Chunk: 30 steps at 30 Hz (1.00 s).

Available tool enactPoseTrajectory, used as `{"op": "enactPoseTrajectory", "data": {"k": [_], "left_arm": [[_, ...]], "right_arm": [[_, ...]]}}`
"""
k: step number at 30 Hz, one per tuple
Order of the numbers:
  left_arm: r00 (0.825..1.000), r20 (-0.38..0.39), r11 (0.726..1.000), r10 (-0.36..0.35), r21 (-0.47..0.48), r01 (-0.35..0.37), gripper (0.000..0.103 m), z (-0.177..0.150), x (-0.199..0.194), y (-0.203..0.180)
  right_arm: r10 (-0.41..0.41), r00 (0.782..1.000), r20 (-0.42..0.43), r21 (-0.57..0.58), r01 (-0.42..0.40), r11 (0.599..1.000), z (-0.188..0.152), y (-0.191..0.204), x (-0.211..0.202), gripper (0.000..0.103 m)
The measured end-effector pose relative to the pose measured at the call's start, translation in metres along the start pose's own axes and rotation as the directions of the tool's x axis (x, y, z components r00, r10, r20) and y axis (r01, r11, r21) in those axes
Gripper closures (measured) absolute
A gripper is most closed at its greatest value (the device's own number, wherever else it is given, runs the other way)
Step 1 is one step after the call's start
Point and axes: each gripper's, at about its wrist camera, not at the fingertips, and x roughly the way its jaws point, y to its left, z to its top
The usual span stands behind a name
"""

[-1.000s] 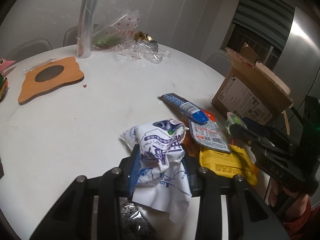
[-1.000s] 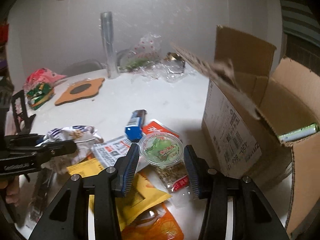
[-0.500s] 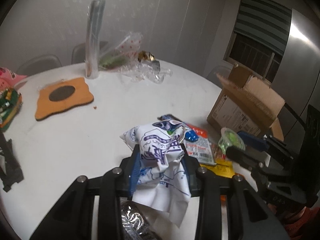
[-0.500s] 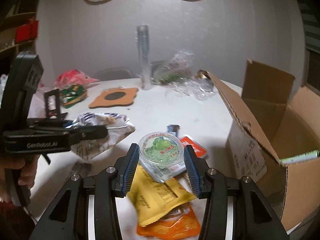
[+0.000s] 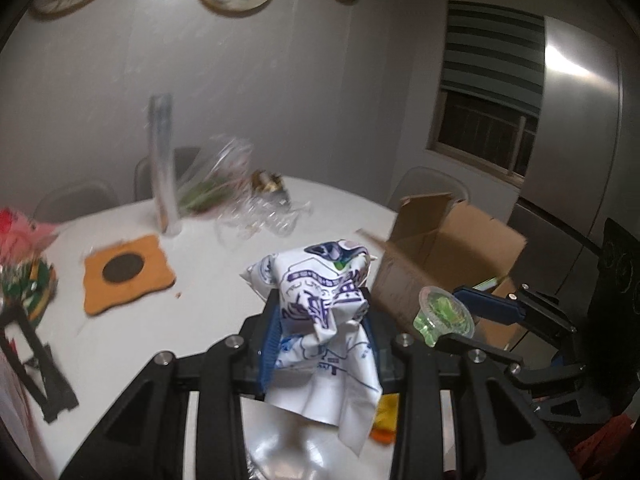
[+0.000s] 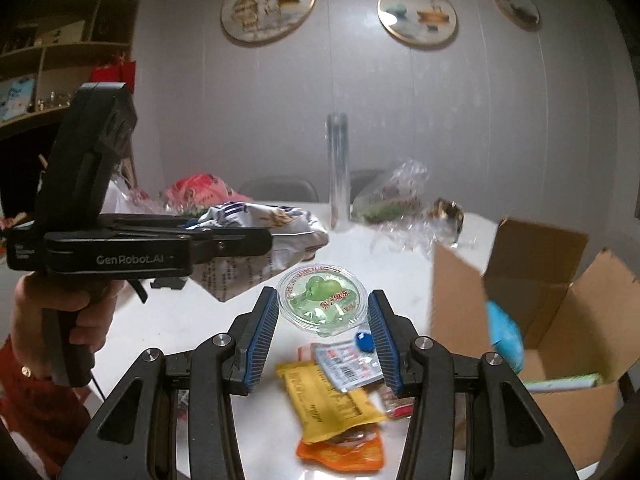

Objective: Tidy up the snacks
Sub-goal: 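Grasp clear green jelly cup with right tool and lift it, then carry white bag and jelly cup into the cardboard box and release both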

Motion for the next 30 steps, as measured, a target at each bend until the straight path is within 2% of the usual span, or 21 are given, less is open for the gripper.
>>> {"op": "enactPoseTrajectory", "data": {"k": [9, 17, 23, 30], "left_arm": [[0.997, -0.01, 0.991, -0.076, 0.107, 0.076, 0.071, 0.036, 0.028, -0.066], [0.988, -0.072, 0.976, -0.138, 0.162, 0.148, 0.071, 0.055, 0.071, -0.118], [0.972, -0.156, 0.959, -0.173, 0.197, 0.202, 0.071, 0.064, 0.109, -0.15], [0.957, -0.257, 0.952, -0.138, 0.233, 0.2, 0.071, 0.068, 0.157, -0.173]], "right_arm": [[-0.09, 0.994, 0.062, 0.006, 0.089, 0.996, 0.005, -0.046, -0.044, 0.061], [-0.167, 0.984, 0.061, 0.048, 0.165, 0.985, 0.002, -0.093, -0.062, 0.061], [-0.219, 0.976, 0.007, 0.088, 0.217, 0.972, -0.005, -0.136, -0.062, 0.061], [-0.238, 0.968, -0.084, 0.098, 0.245, 0.965, -0.013, -0.177, -0.048, 0.061]]}}
